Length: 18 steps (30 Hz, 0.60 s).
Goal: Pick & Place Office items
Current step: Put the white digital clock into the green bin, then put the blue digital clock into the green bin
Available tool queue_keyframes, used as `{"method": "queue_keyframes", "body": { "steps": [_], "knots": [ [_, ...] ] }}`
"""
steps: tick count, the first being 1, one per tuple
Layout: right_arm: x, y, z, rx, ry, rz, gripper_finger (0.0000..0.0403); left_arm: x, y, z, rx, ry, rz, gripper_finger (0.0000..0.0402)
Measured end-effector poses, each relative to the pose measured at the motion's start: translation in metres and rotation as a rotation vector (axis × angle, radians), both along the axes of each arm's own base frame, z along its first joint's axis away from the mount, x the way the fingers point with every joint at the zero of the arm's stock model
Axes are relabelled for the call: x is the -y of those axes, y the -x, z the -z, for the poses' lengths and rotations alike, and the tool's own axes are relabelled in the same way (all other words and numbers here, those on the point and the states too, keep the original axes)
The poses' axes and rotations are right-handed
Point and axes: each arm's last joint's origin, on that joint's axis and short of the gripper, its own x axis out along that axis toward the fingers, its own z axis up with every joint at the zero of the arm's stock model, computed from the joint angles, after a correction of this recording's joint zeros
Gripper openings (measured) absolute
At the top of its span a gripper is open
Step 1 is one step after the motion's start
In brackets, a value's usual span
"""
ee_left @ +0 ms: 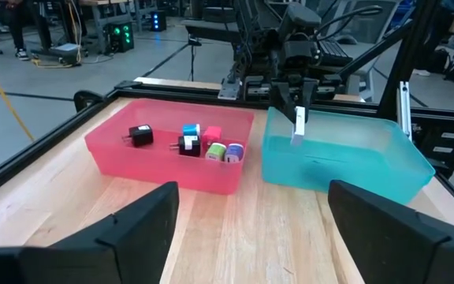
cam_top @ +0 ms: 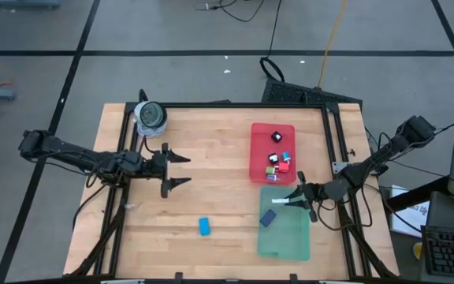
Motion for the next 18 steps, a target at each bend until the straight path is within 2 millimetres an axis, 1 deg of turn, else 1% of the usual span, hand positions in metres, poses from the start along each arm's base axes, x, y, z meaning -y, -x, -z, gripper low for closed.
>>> {"method": "queue_keyframes", "body": {
  "steps": [4, 9, 18],
  "knots": [
    [0.0, 0.0, -0.001, 0.01, -0.01, 0.001, 0.0068, 0.0, 0.0, 0.0, -0.002, -0.001, 0.0, 0.0317],
    [-0.001, -0.001, -0.005, 0.048, -0.039, 0.002, 0.0093, 0.0, 0.0, 0.0, -0.002, -0.001, 0.0, 0.031],
    [-0.002, -0.003, -0.01, 0.093, -0.07, 0.002, 0.0115, 0.0, 0.0, 0.0, -0.001, 0.0, 0.0, 0.0327]
  ]
}}
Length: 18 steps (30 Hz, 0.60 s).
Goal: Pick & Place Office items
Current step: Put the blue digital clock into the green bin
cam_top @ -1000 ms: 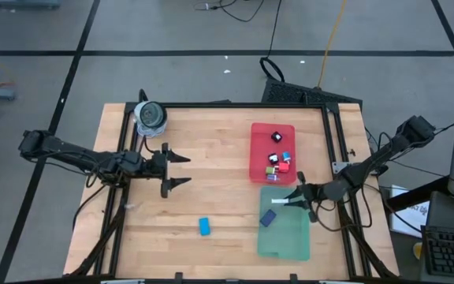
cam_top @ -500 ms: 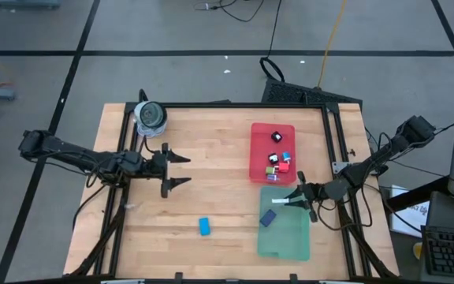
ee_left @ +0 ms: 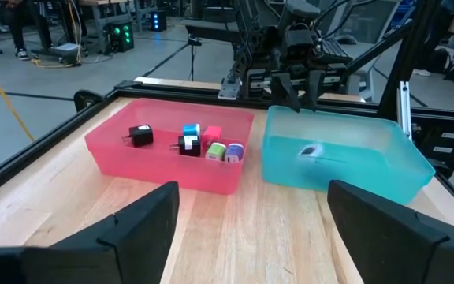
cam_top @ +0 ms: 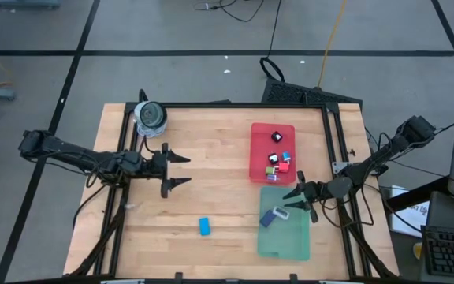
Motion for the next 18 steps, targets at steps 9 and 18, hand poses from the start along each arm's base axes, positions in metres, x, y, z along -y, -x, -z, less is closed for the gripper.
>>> {"method": "queue_keyframes", "body": {
  "steps": [9, 18],
  "knots": [
    [-0.001, -0.001, -0.009, 0.067, -0.113, 0.011, 0.0121, 0.0, 0.0, -0.001, 0.01, 0.008, -0.001, 0.0325],
    [-0.001, -0.001, -0.037, 0.348, -0.118, -0.004, 0.0122, 0.001, -0.001, -0.007, 0.081, 0.41, -0.015, 0.031]
  ]
}}
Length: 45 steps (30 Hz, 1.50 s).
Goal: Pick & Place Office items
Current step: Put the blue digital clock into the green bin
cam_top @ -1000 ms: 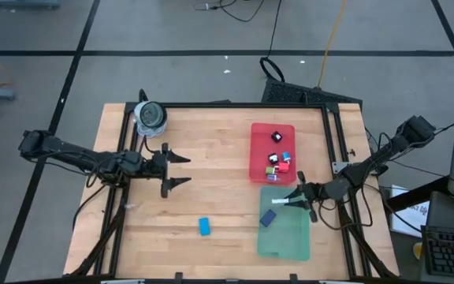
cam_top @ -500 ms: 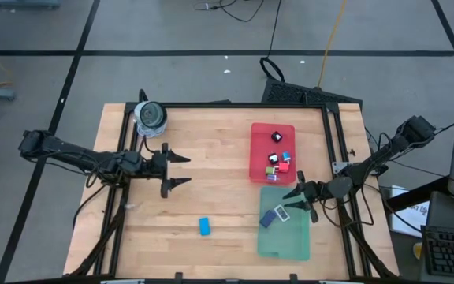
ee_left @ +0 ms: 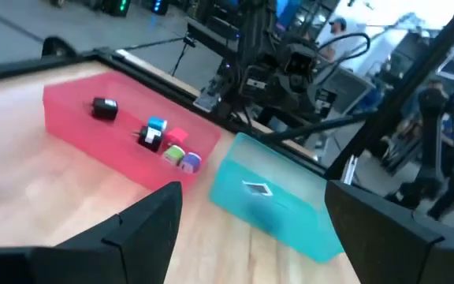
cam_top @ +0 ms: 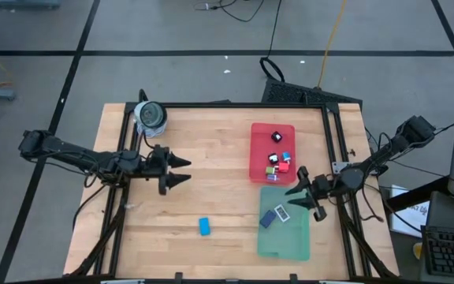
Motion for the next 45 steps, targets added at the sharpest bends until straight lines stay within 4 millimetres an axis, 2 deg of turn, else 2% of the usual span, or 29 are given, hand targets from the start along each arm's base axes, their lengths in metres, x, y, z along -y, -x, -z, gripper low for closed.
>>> {"method": "queue_keyframes", "body": {
  "steps": [6, 12, 18, 22, 25, 29, 32, 38, 42, 45],
  "knots": [
    [0.0, 0.001, -0.004, 0.036, -0.019, -0.002, 0.0141, 0.0, 0.0, 0.0, 0.007, 0.093, -0.014, 0.0322],
    [0.0, 0.0, -0.004, 0.025, -0.05, -0.008, 0.0187, -0.002, 0.0, -0.002, 0.026, 0.132, -0.068, 0.0332],
    [0.0, 0.0, -0.002, 0.008, -0.053, -0.01, 0.0232, -0.002, 0.0, -0.002, 0.028, 0.168, -0.089, 0.0327],
    [0.0, 0.0, 0.0, -0.006, -0.042, -0.009, 0.0243, 0.005, -0.006, 0.007, -0.023, 0.168, -0.062, 0.0318],
    [0.0, 0.0, 0.0, -0.015, -0.035, -0.008, 0.0244, 0.017, -0.016, 0.018, -0.067, 0.157, -0.002, 0.031],
    [0.0, 0.0, 0.0, -0.014, -0.036, -0.008, 0.0241, 0.043, -0.033, 0.036, -0.111, 0.105, 0.111, 0.0302],
    [0.0, 0.0, 0.0, -0.013, -0.036, -0.007, 0.0241, 0.066, -0.047, 0.043, -0.16, 0.0, 0.189, 0.0301],
    [0.0, 0.0, 0.002, -0.026, -0.021, -0.006, 0.0242, 0.107, -0.07, 0.069, -0.366, -0.218, 0.316, 0.0298],
    [0.0, 0.0, 0.002, -0.025, -0.003, -0.003, 0.0242, 0.121, -0.08, 0.083, -0.505, -0.28, 0.34, 0.0284],
    [0.0, 0.0, 0.002, -0.025, -0.002, -0.003, 0.0242, 0.126, -0.088, 0.086, -0.57, -0.301, 0.324, 0.027]
  ]
}}
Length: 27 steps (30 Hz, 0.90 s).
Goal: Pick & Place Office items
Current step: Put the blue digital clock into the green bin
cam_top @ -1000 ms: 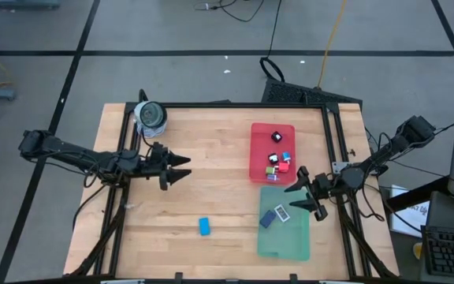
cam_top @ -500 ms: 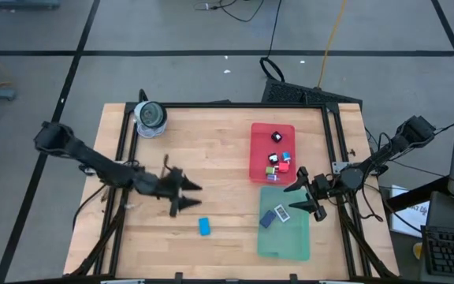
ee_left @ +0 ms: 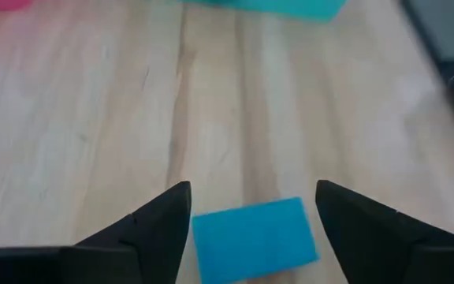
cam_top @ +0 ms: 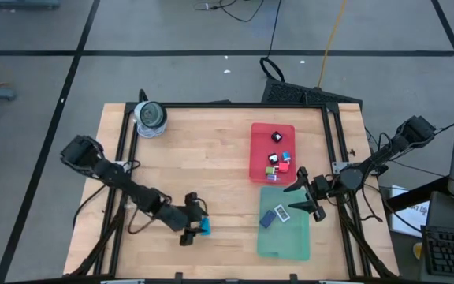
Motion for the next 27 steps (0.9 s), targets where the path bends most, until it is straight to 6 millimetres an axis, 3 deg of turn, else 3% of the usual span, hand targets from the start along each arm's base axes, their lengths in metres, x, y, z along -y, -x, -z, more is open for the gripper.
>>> {"method": "queue_keyframes", "body": {
  "steps": [9, 16, 22, 24, 27],
  "knots": [
    [0.0, 0.0, 0.0, 0.0, 0.0, 0.0, 0.0242, -0.006, -0.005, 0.018, -0.174, -0.118, -0.068, 0.023],
    [0.0, 0.0, 0.0, 0.0, 0.0, 0.0, 0.0242, -0.032, -0.012, 0.019, -0.097, -0.171, -0.451, 0.0202],
    [0.0, 0.0, 0.0, 0.0, 0.0, 0.0, 0.0242, -0.068, -0.024, 0.019, -0.062, 0.051, -0.808, 0.0179],
    [0.0, 0.0, 0.0, -0.001, 0.0, 0.0, 0.0242, -0.078, -0.028, 0.02, -0.098, 0.114, -0.82, 0.0172],
    [0.0, 0.0, 0.0, -0.001, -0.001, 0.0, 0.0242, -0.086, -0.032, 0.021, -0.186, 0.074, -0.635, 0.0162]
  ]
}}
